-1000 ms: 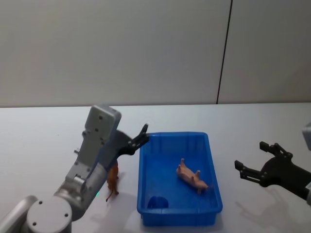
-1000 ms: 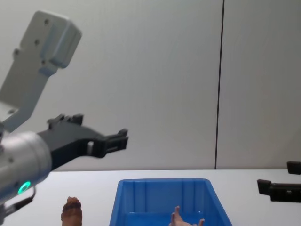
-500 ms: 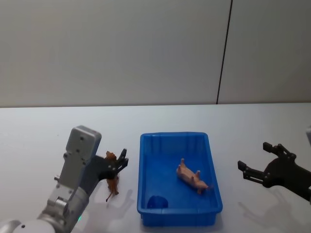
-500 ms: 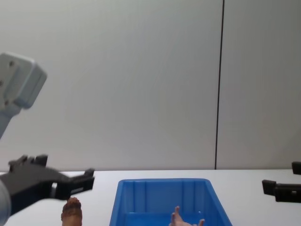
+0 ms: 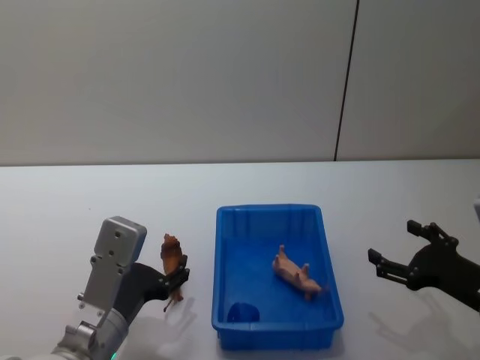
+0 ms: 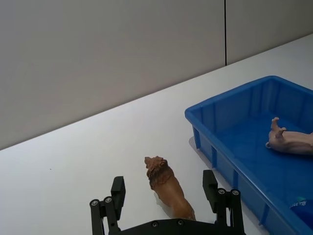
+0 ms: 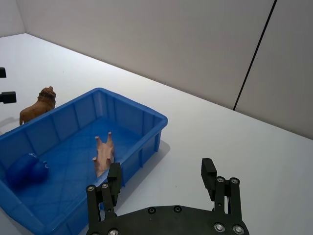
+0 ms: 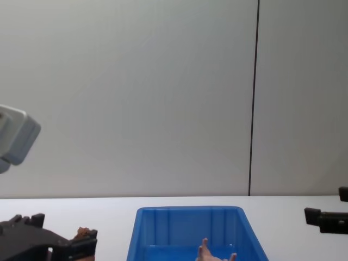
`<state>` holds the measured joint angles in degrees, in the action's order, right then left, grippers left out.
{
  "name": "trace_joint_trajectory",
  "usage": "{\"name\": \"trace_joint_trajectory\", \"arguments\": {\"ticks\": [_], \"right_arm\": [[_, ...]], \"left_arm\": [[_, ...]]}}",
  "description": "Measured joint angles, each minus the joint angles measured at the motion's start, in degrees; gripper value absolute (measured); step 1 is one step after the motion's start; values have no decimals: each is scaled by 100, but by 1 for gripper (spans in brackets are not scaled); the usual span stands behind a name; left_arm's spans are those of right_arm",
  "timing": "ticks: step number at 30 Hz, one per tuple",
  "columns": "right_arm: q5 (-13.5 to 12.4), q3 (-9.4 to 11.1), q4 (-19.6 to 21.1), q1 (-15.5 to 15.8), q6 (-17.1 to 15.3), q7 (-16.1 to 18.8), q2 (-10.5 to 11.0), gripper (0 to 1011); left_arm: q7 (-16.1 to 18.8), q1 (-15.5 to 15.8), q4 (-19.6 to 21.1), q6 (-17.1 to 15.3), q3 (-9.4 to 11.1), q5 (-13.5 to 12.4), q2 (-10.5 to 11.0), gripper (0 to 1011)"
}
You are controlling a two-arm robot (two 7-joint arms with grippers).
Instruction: Pick up the two dolls from the table and place them into the box.
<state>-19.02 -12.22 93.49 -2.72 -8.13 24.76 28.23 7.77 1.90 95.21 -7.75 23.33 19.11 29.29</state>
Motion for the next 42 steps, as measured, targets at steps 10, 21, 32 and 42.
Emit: {"name": "trace_joint_trajectory", "arguments": {"ticks": [10,21,32,42], "right_arm": [[-5,3,4,4,0,-5,5,1001],[-5,3,4,9,0,-5,8,1001],[-5,3,3,9,0,-5,8,1001],[-4,2,3,8,0,-4,7,1001]], "left_arm": [[-361,156,-426,79,-11,-21,-147,1003],[-674,331,-886,139,-6,-45,-328,1003],[-869,459,-1244,143,7,-61,-476,893],[-960,565,-1451,96,10,-145,-582,577]]}}
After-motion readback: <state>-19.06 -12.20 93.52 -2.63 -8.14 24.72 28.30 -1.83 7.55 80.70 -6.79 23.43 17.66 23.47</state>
